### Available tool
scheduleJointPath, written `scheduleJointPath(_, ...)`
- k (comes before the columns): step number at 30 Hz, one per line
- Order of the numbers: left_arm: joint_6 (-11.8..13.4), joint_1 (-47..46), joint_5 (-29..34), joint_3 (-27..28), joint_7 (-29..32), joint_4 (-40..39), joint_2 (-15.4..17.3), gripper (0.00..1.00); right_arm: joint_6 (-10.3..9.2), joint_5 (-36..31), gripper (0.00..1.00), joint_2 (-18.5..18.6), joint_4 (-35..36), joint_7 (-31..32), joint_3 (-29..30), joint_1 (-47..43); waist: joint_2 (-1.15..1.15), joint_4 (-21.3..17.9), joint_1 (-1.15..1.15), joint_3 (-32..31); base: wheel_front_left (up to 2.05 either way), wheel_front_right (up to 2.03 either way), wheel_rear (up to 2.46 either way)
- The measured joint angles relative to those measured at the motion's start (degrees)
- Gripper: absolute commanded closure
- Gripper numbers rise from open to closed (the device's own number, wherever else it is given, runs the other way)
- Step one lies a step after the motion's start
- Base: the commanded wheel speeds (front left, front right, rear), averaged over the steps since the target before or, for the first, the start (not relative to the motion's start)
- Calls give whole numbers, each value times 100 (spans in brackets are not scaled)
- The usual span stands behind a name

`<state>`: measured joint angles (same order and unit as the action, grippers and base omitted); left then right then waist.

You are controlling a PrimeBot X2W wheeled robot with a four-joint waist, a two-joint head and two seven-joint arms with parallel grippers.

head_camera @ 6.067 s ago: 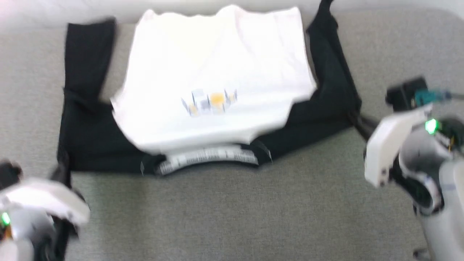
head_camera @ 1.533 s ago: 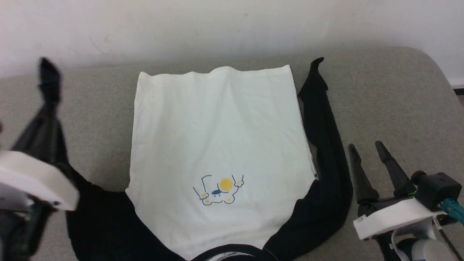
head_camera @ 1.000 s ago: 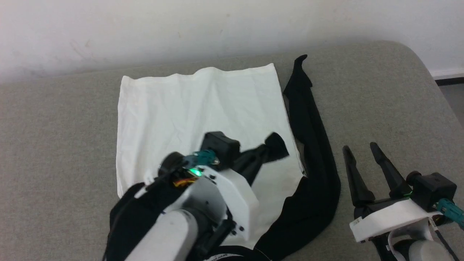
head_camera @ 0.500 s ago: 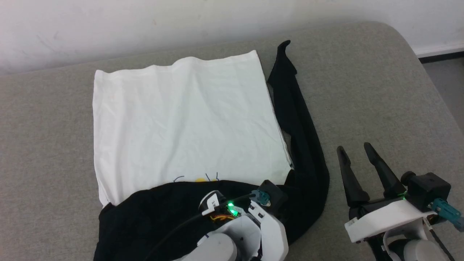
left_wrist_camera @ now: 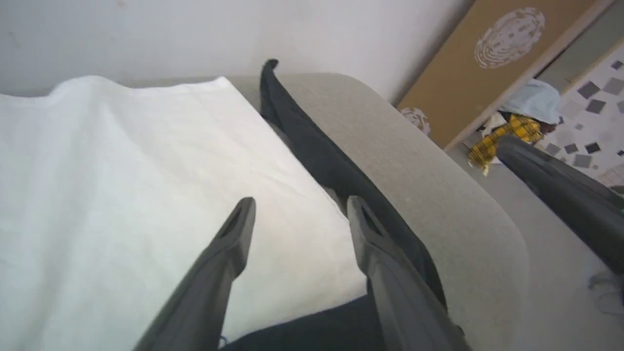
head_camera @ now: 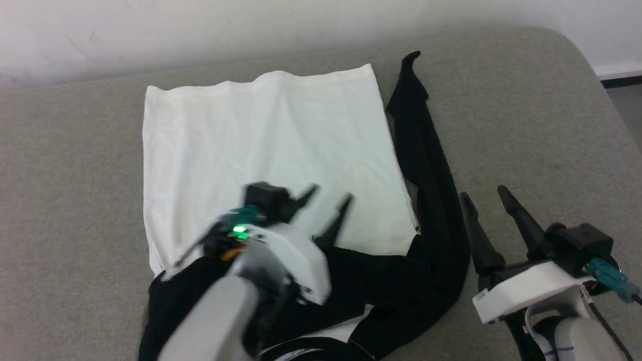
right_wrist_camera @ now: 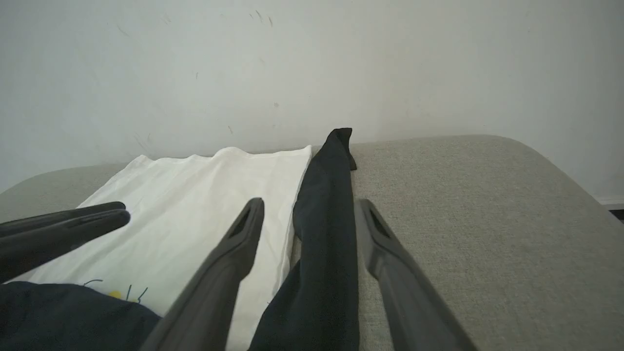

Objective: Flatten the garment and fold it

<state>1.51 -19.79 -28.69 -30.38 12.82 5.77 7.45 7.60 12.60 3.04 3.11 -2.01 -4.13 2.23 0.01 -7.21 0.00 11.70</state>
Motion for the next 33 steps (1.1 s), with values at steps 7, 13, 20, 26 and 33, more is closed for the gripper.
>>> scheduleJointPath(7,730,473,220,1281,-1484,-267,738,0,0,-169,0,22,-146,456,294,717,0,264,0,128,0,0,0)
scheduleJointPath(13,943,726,339,2102,-2621,-274,1013,0,0,-301,0,255,-767,1062,656,2074,-1,451,0,499,0,0,0)
scheduleJointPath(20,966,793,716,2822,-2755,-870,855,0,0,-444,0,315,-2087,1844,1054,3924,-1,662,1,1107,0,0,0)
scheduleJointPath(26,750,795,1009,3199,-2754,-1165,449,0,0,-894,0,396,-3134,2632,1478,4944,-1,878,1,1653,0,0,0)
scheduleJointPath(33,368,763,1256,3490,-2754,-1139,88,0,0,-1230,0,434,-3821,3243,1513,5549,-1,1168,1,2145,0,0,0)
